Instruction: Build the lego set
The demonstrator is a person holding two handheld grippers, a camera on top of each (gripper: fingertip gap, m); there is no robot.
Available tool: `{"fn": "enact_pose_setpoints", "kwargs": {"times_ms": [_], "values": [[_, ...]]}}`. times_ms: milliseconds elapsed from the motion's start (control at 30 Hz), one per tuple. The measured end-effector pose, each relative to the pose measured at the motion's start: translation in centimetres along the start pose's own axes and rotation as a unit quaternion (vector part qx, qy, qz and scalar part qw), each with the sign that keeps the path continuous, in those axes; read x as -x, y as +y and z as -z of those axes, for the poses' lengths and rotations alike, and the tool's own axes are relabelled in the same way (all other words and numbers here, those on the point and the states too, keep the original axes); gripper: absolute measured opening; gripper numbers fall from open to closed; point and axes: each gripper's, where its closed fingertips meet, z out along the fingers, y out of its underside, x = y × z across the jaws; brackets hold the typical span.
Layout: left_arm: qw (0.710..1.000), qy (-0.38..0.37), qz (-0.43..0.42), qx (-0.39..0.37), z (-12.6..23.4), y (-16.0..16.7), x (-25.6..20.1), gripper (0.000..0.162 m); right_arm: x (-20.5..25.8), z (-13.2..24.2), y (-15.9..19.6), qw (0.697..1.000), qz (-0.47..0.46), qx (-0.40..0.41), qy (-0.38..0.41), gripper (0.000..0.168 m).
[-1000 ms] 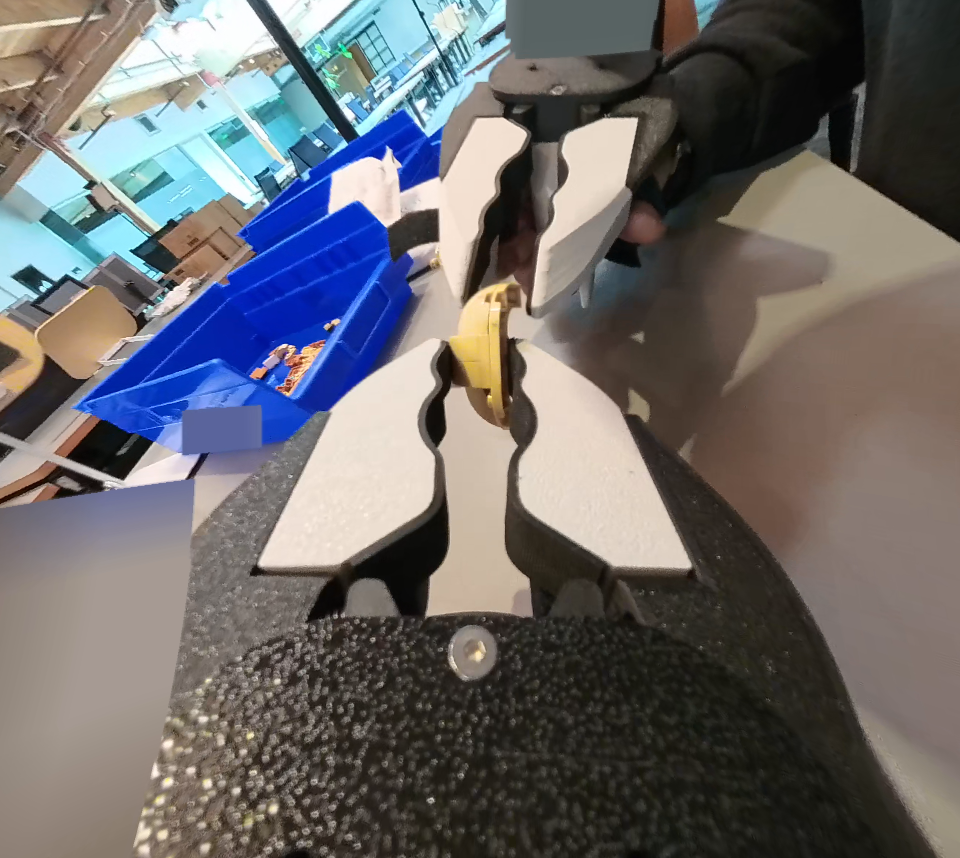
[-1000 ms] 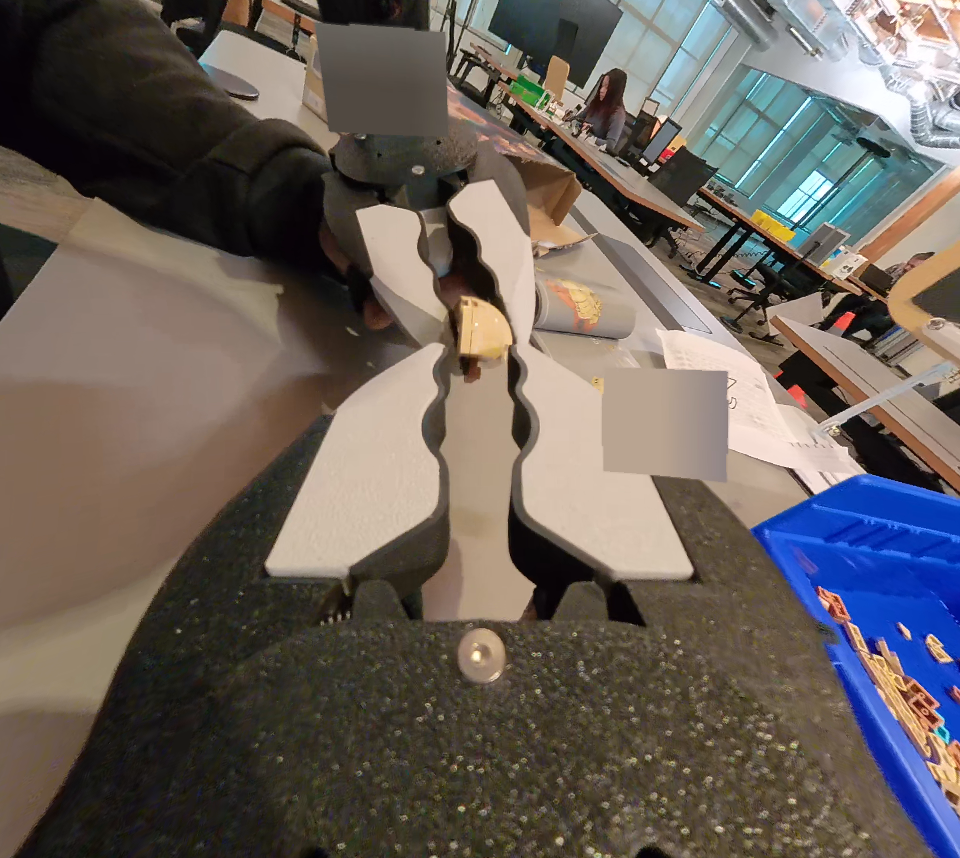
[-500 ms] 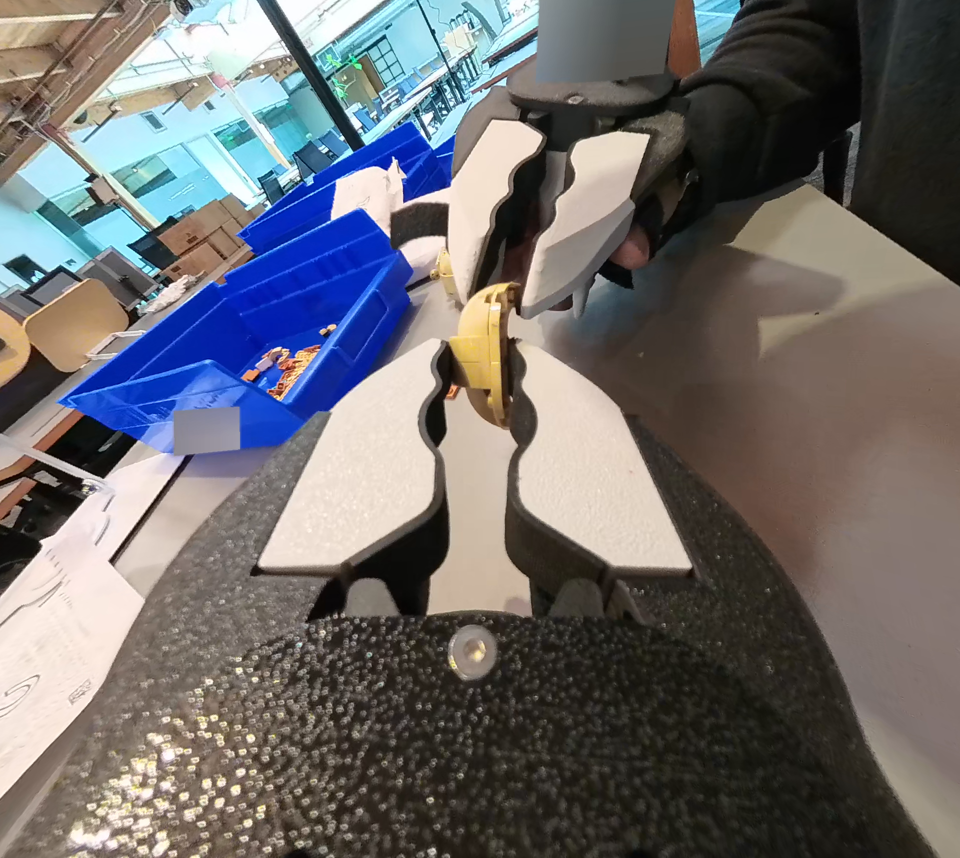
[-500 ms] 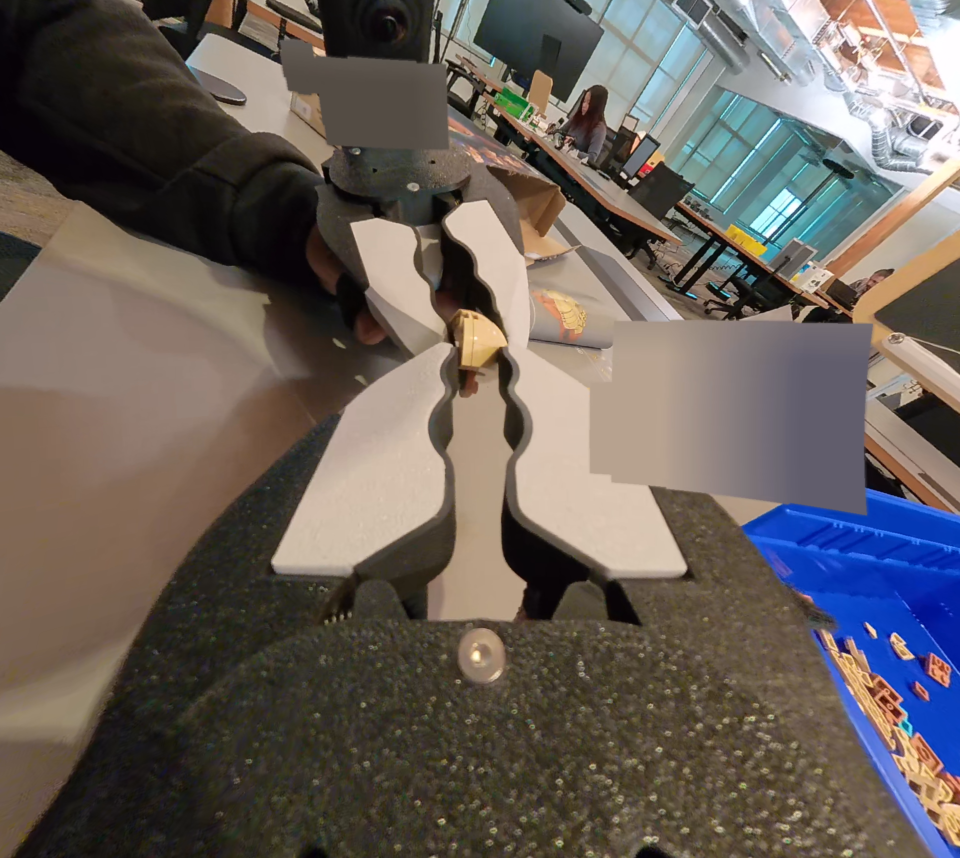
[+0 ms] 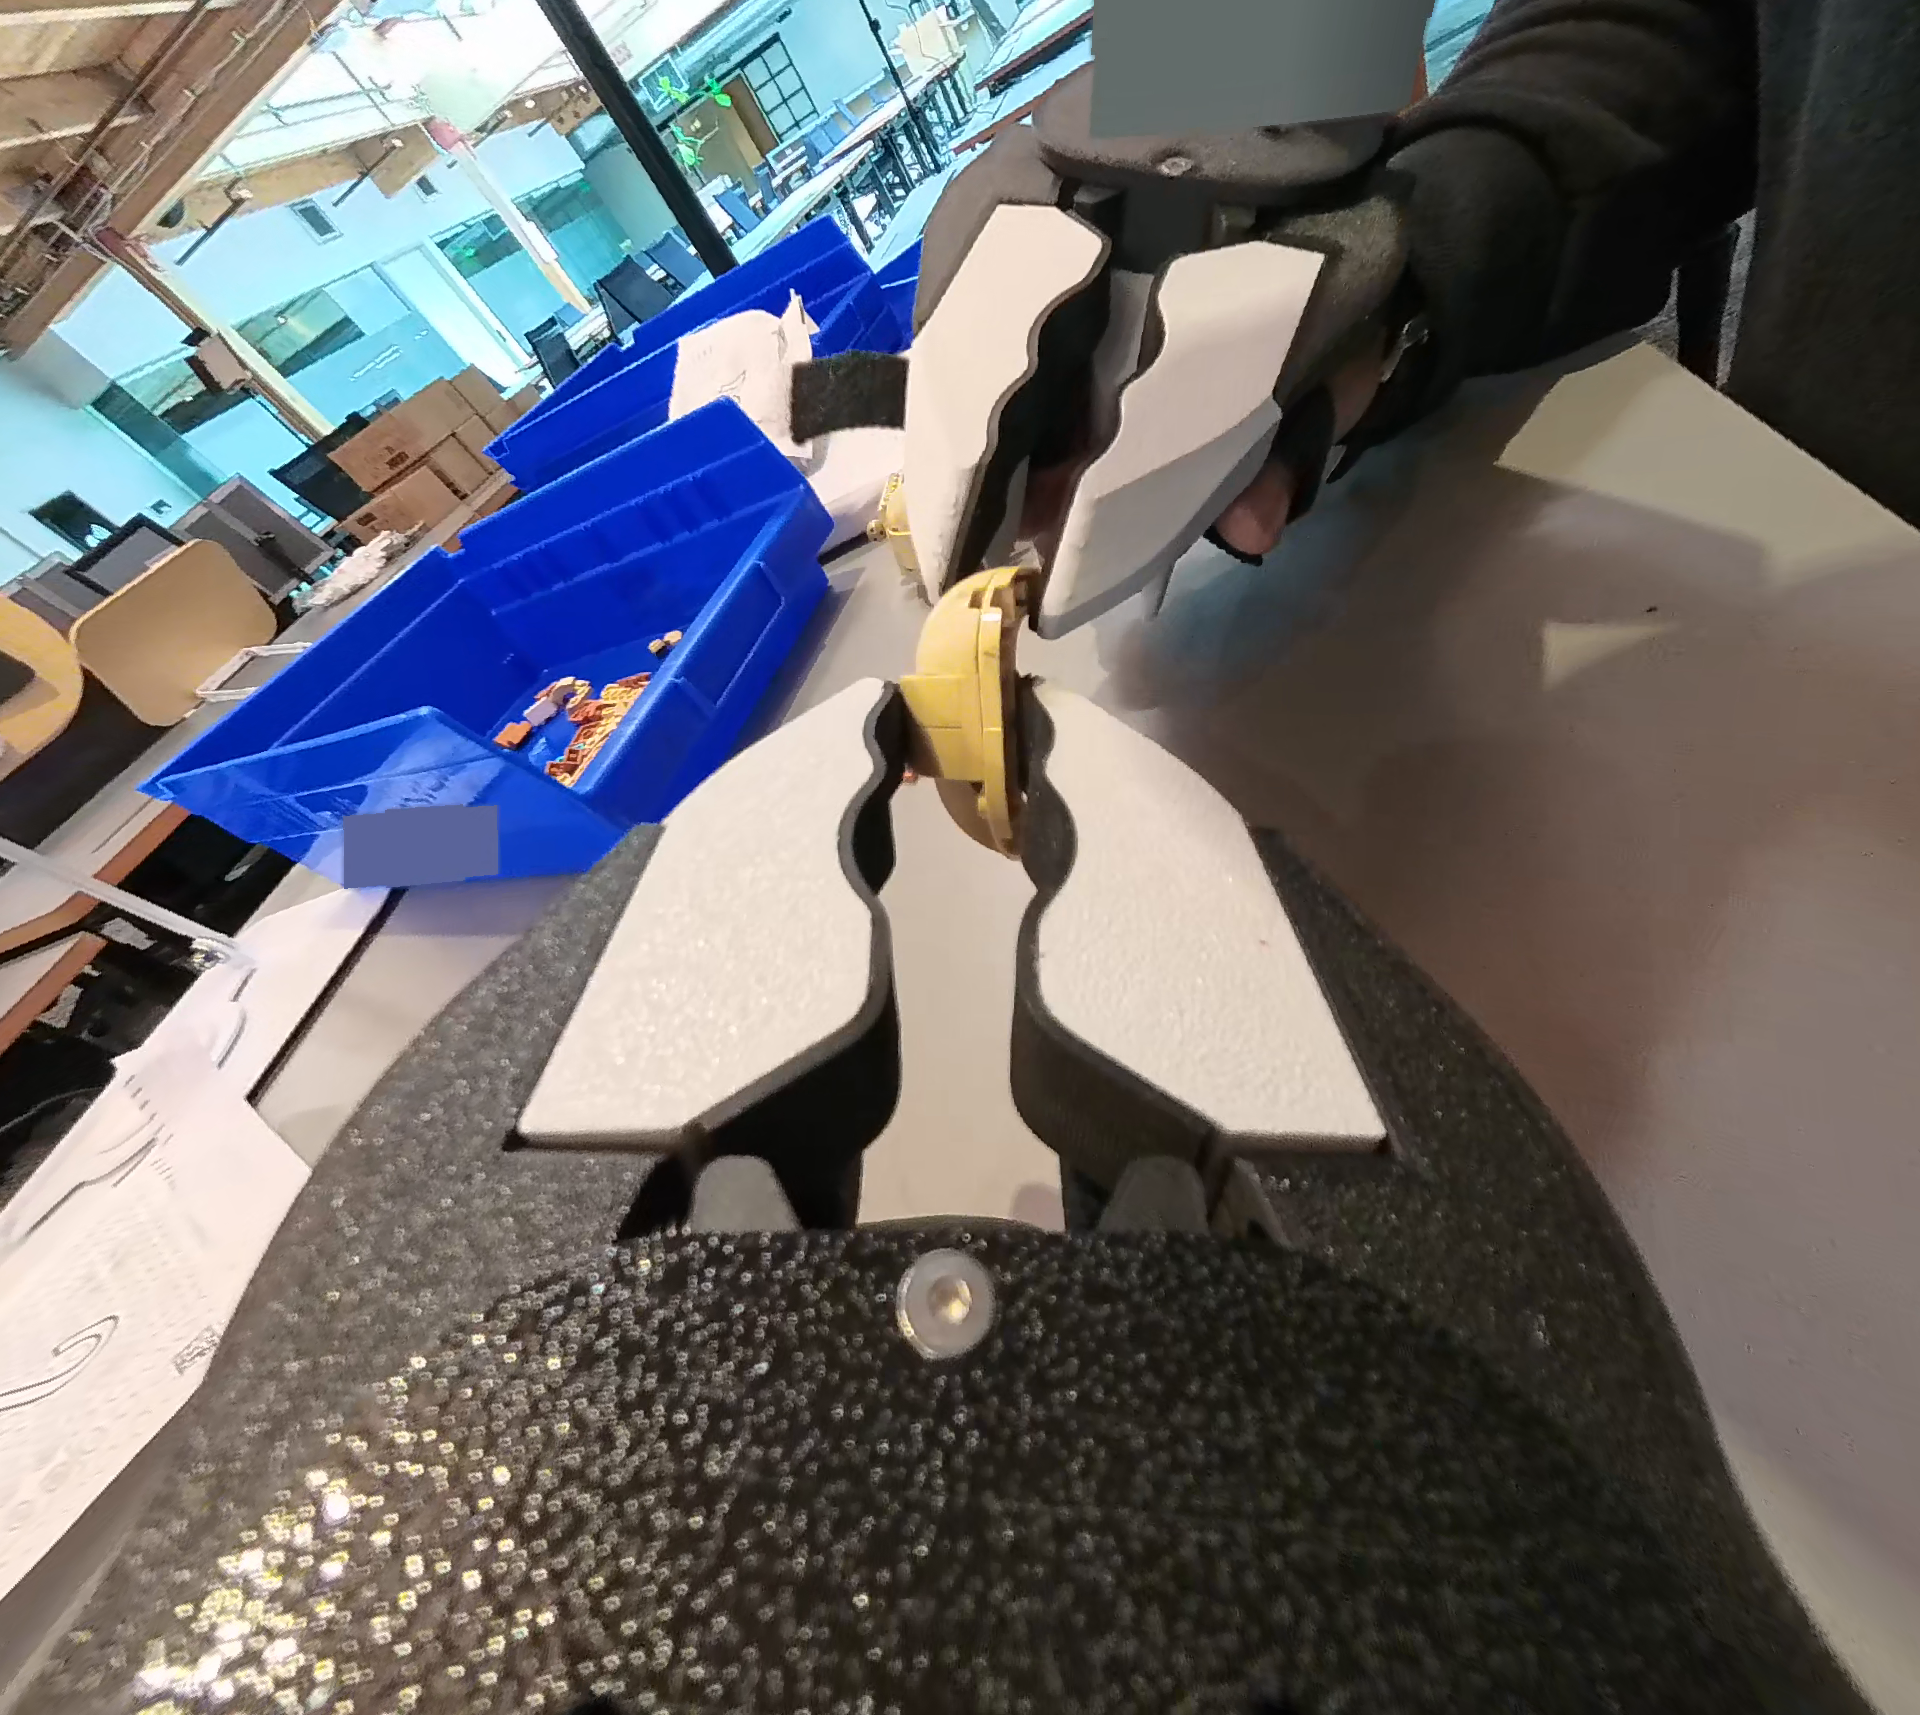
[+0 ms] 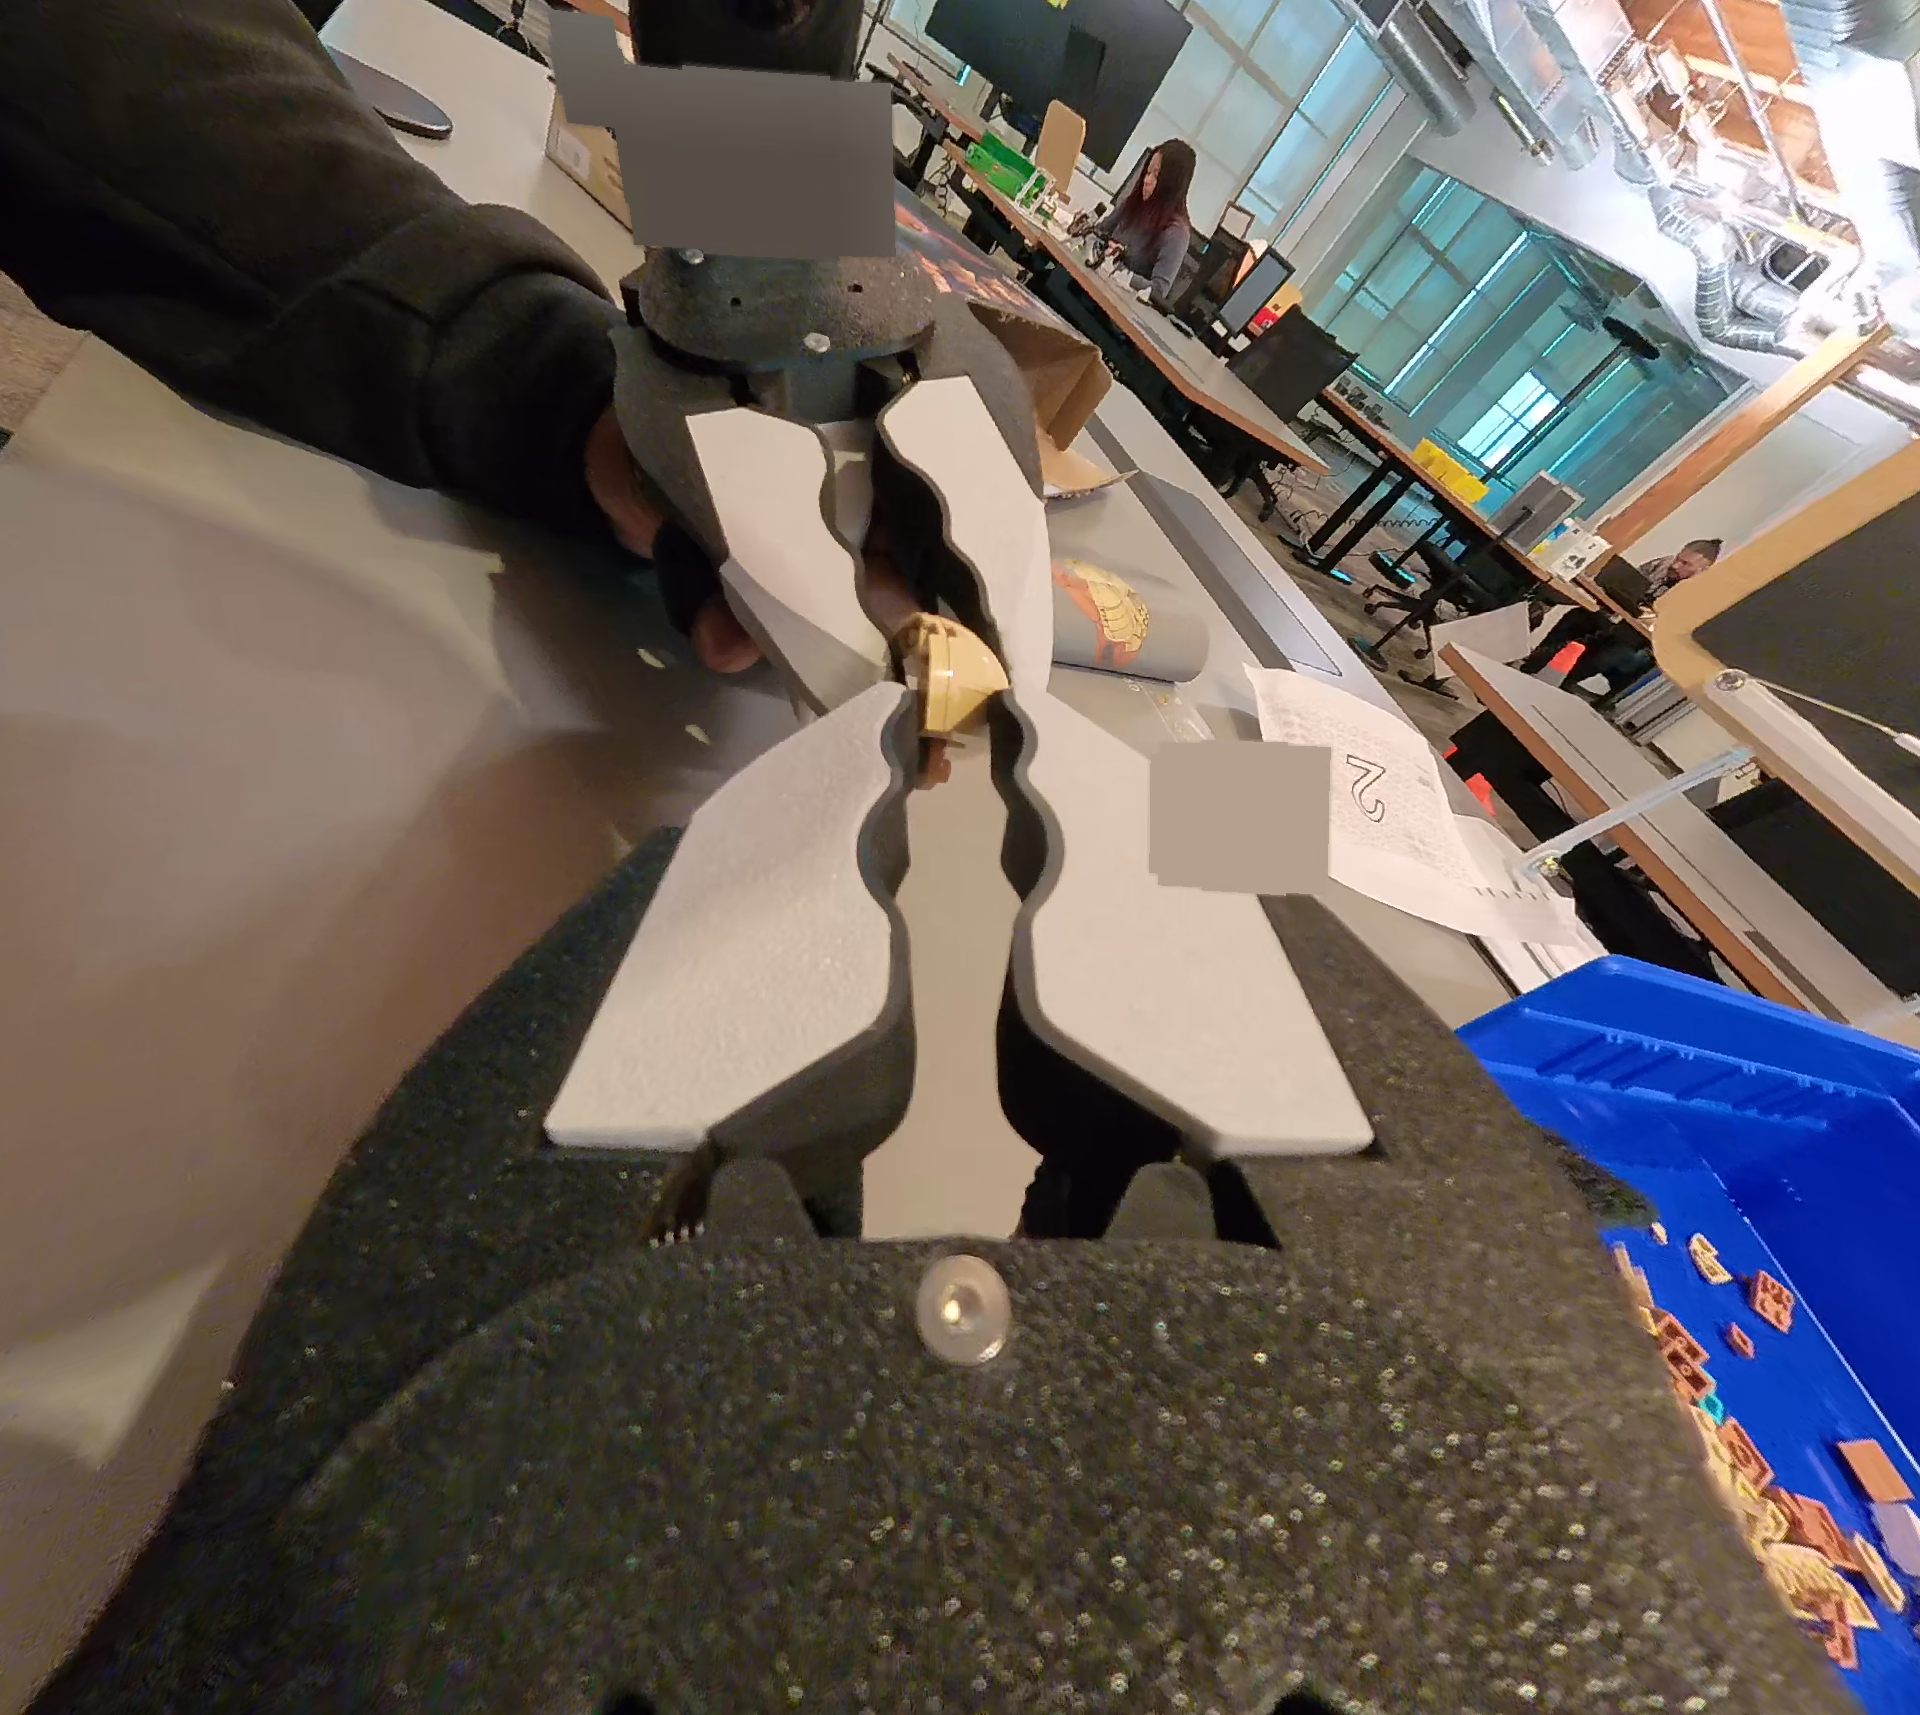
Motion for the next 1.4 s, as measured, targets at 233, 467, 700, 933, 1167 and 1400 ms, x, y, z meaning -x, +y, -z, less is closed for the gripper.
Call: {"fn": "enact_pose_setpoints", "kwargs": {"times_ms": [233,467,700,933,1167,1400], "values": [[1.0,0.0,-0.005,0.007,-0.1,0.2,-0.1,0.02,0.1,0.1,0.2,1.0,0.006,0.009,-0.005,0.013],[0.999,-0.014,-0.016,0.027,-0.3,0.7,0.4,0.02,-0.3,-0.1,0.8,1.0,0.004,0.016,0.005,0.016],[0.998,-0.009,-0.033,0.059,-0.4,1.4,0.1,0.02,0.2,-0.3,0.7,1.0,0.017,0.015,0.004,0.024],[0.996,-0.01,-0.049,0.07,-0.5,1.5,-0.1,0.02,0.2,-0.3,0.6,1.0,0.018,0.014,0.003,0.011],[0.995,-0.015,-0.061,0.075,-0.6,1.4,-0.1,0.02,0.4,-0.2,0.5,1.0,0.003,0.013,-0.006,0.007],[0.996,-0.021,-0.043,0.073,-0.7,1.4,0.3,0.02,0.1,-0.2,0.1,1.0,-0.001,0.008,0.009,0.0]]}}
